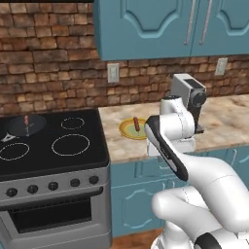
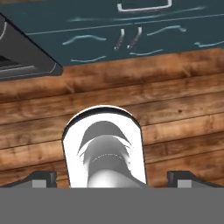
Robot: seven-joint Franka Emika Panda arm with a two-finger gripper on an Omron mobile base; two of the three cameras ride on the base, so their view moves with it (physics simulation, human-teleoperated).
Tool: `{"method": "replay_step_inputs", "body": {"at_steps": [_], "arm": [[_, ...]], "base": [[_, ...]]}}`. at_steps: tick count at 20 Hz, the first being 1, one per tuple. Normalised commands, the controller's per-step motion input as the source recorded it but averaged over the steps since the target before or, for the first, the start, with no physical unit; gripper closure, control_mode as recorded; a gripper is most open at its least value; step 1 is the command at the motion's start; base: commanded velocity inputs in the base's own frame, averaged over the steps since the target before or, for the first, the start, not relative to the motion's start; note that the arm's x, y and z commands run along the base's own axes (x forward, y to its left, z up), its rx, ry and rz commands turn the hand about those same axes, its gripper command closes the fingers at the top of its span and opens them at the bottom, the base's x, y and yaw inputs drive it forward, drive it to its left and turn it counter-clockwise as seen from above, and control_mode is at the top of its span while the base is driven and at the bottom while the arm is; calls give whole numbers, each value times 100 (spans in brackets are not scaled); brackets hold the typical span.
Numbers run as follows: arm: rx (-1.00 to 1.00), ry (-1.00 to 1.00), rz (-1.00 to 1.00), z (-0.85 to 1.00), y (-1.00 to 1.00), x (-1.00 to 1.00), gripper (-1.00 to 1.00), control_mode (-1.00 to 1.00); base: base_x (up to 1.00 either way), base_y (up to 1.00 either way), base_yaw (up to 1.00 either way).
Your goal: Place the cold items (carrot and sweet potato) from the fridge in one tupperware on the dining counter. Place the warm items (kebab skewer and hot dog) in the stove area in another tupperware.
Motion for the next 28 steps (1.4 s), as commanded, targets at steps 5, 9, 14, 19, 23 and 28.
{"method": "replay_step_inputs", "body": {"at_steps": [5,9,14,19,23,28], "arm": [[0,0,0,0,0,0,-100,100],[0,0,0,0,0,0,-100,100],[0,0,0,0,0,0,-100,100],[0,0,0,0,0,0,-100,100],[0,0,0,0,0,0,-100,100],[0,0,0,0,0,0,-100,100]], "base": [[57,5,0],[36,0,0],[33,0,0],[40,1,0],[47,5,0],[35,3,0]]}}
